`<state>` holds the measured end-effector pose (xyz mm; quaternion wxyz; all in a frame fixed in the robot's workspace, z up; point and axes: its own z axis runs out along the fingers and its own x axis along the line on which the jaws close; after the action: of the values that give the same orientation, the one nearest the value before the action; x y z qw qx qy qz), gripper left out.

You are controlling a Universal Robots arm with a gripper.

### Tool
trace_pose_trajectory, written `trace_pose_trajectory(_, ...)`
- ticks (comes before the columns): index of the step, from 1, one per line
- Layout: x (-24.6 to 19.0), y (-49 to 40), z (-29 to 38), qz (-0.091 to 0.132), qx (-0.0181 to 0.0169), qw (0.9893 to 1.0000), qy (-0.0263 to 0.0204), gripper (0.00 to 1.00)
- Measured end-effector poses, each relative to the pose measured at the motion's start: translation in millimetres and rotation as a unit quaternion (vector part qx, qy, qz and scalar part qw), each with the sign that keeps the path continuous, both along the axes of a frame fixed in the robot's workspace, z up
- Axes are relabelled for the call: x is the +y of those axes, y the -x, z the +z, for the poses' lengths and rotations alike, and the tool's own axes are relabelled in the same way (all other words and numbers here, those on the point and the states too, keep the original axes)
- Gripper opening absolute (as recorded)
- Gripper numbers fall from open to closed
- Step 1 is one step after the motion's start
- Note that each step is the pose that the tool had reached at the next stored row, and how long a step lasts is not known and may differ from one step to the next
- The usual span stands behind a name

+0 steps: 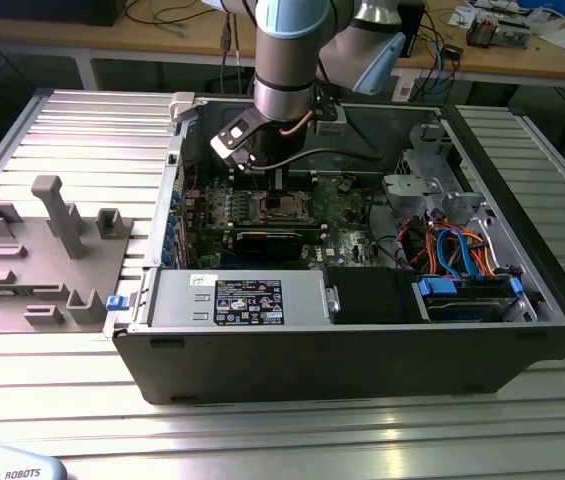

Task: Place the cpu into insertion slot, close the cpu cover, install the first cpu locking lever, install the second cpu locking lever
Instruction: 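Close the cpu cover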

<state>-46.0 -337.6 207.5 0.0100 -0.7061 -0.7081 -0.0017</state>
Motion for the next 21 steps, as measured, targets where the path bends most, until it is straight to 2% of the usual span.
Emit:
trace_pose_trajectory(7, -0.8, 0.0, -1.9, 0.000, 0.0001, 1.0000, 0.0000, 0.11)
trace_pose_trajectory(10, -0.9, -2.1, 1.1, 0.000, 0.0000, 1.0000, 0.0000, 0.11)
trace_pose_trajectory(15, -1.0, -15.1, 2.4, 0.000, 0.0025, 1.0000, -0.0003, 0.11)
trace_pose_trajectory(18, -0.9, -17.9, 7.0, 0.000, 0.0029, 1.0000, -0.0004, 0.11)
trace_pose_trajectory(21, -0.9, -18.1, 16.4, 0.000, 0.0029, 1.0000, -0.0006, 0.11)
